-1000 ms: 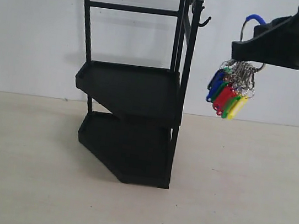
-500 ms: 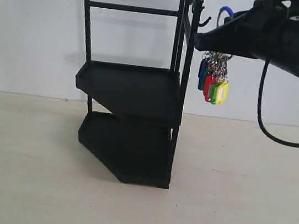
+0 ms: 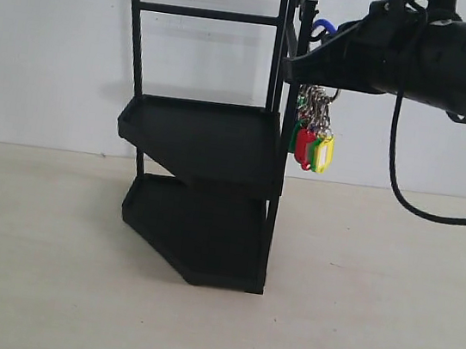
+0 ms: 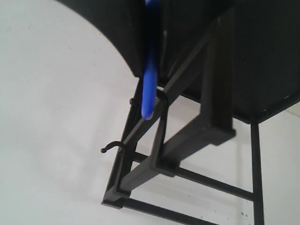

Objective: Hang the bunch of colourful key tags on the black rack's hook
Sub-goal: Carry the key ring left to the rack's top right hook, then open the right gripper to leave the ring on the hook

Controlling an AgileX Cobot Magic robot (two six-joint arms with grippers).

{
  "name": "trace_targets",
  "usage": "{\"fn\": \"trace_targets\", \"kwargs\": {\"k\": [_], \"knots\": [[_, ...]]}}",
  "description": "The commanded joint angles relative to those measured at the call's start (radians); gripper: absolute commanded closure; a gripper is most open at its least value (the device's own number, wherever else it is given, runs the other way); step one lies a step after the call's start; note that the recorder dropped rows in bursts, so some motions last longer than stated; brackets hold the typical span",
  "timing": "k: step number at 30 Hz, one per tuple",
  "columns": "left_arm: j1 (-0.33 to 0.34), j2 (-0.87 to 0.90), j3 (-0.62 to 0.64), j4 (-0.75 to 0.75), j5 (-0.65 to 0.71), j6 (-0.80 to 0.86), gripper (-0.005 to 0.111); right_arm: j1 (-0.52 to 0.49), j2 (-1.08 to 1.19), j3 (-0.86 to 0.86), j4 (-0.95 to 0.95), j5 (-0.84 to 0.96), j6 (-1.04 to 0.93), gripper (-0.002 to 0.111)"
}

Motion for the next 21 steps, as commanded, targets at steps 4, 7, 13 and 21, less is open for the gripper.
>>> {"fn": "trace_targets", "kwargs": {"k": [4, 7, 13, 21], "knots": [[0.004, -0.002, -0.001, -0.009, -0.015, -0.01, 0.102, 0.001, -0.005, -0.012, 0.001, 0.026, -0.017, 0.109], [0.004, -0.002, -0.001, -0.009, -0.015, -0.01, 0.102, 0.001, -0.005, -0.012, 0.001, 0.043, -0.014, 0.109], [0.004, -0.002, -0.001, -0.009, -0.015, -0.01, 0.102, 0.001, -0.005, -0.012, 0.005, 0.033, -0.007, 0.087], [0.004, -0.002, -0.001, -0.009, -0.015, -0.01, 0.102, 0.001, -0.068, -0.012, 0.032, -0.02, 0.004, 0.054]]}}
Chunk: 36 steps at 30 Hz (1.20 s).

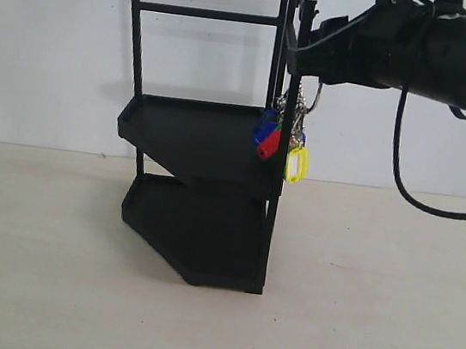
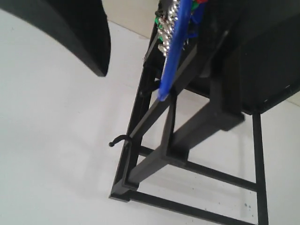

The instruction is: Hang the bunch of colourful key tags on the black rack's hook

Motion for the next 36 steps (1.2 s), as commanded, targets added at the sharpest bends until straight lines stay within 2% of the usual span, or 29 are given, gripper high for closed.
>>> {"fn": "trace_targets", "kwargs": {"k": [1, 6, 8, 11, 16, 20, 24, 29, 36], "knots": [[0.004, -0.002, -0.001, -0.009, -0.015, -0.01, 0.102, 0.001, -0.073, -0.01, 0.007, -0.002, 0.003, 0.054], [0.004, -0.002, -0.001, -0.009, -0.015, -0.01, 0.102, -0.001, -0.13, -0.01, 0.007, 0.017, -0.002, 0.055], [0.004, -0.002, -0.001, -0.009, -0.015, -0.01, 0.102, -0.02, -0.146, -0.008, 0.007, 0.026, -0.005, 0.061], [0.004, -0.002, -0.001, -0.009, -0.015, -0.01, 0.102, -0.081, -0.176, 0.022, 0.015, 0.078, -0.005, 0.076], [0.004, -0.002, -0.001, -0.009, -0.015, -0.01, 0.102, -0.246, -0.272, 0.115, 0.03, 0.21, 0.006, 0.109], [0.004, -0.002, -0.001, -0.009, -0.015, -0.01, 0.102, -0.373, -0.35, 0.191, 0.032, 0.277, 0.011, 0.108], [0.004, -0.002, -0.001, -0.009, -0.015, -0.01, 0.102, -0.447, -0.429, 0.293, 0.032, 0.378, 0.078, 0.108], [0.004, -0.002, -0.001, -0.009, -0.015, -0.01, 0.102, -0.461, -0.523, 0.469, 0.032, 0.49, 0.221, 0.108], [0.004, -0.002, -0.001, -0.009, -0.015, -0.01, 0.102, -0.461, -0.587, 0.707, 0.03, 0.463, 0.245, 0.108]]}}
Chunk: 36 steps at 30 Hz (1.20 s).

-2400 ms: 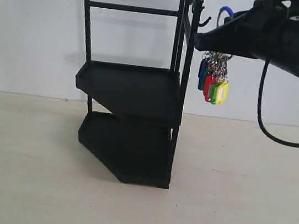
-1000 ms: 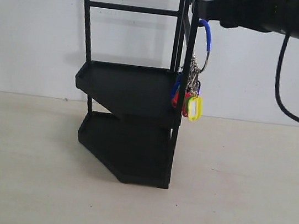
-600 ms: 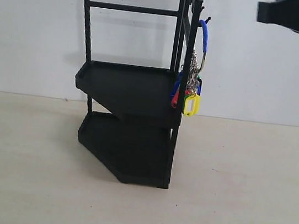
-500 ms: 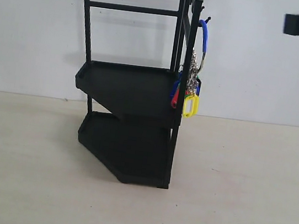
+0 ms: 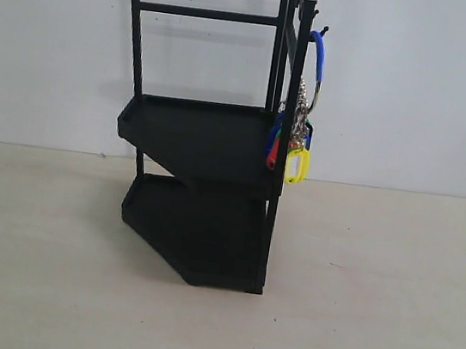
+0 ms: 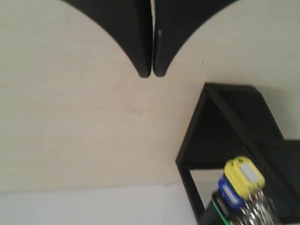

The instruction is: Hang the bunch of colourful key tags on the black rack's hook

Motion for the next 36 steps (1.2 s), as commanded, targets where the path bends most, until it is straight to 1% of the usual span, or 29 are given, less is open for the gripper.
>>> {"fn": "trace_targets", "kwargs": {"k": [1, 4, 9, 27, 32, 36], "knots": [[0.004, -0.002, -0.001, -0.009, -0.015, -0.01, 0.102, -0.007, -0.035, 0.113, -0.003, -0.013, 0.017, 0.108], [0.004, -0.002, -0.001, -0.009, -0.015, -0.01, 0.102, -0.007, -0.058, 0.142, -0.003, -0.013, 0.017, 0.108], [0.004, -0.002, -0.001, -0.009, -0.015, -0.01, 0.102, -0.007, -0.093, 0.141, -0.001, -0.009, 0.033, 0.108], [0.004, -0.002, -0.001, -0.009, -0.015, -0.01, 0.102, -0.007, -0.094, 0.141, -0.003, -0.013, 0.033, 0.108], [0.004, -0.002, -0.001, -0.009, -0.015, -0.01, 0.102, 0.003, -0.1, 0.141, -0.003, -0.038, 0.031, 0.108], [0.004, -0.002, -0.001, -0.009, -0.015, -0.01, 0.102, 0.003, -0.157, 0.141, -0.003, -0.05, 0.033, 0.108]]}}
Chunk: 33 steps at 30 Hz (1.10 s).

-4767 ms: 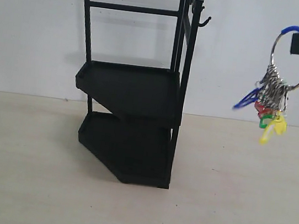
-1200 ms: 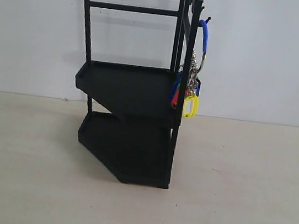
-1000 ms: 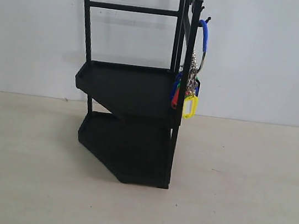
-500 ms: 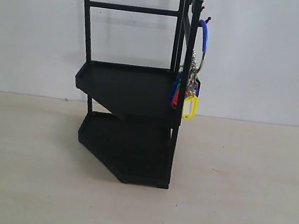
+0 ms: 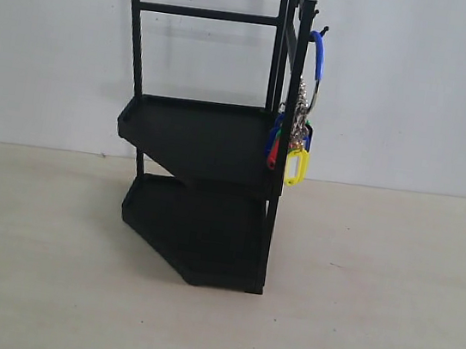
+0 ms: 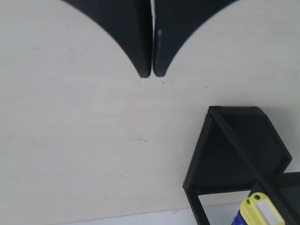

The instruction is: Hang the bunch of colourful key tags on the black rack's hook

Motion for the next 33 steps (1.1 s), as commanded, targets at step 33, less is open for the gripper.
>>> {"fn": "trace_targets", "kwargs": {"k": [33], "knots": [[0.004, -0.002, -0.001, -0.009, -0.015, -0.01, 0.102, 0.001, -0.815, 0.005, -0.166, 0.035, 0.182, 0.108]]}}
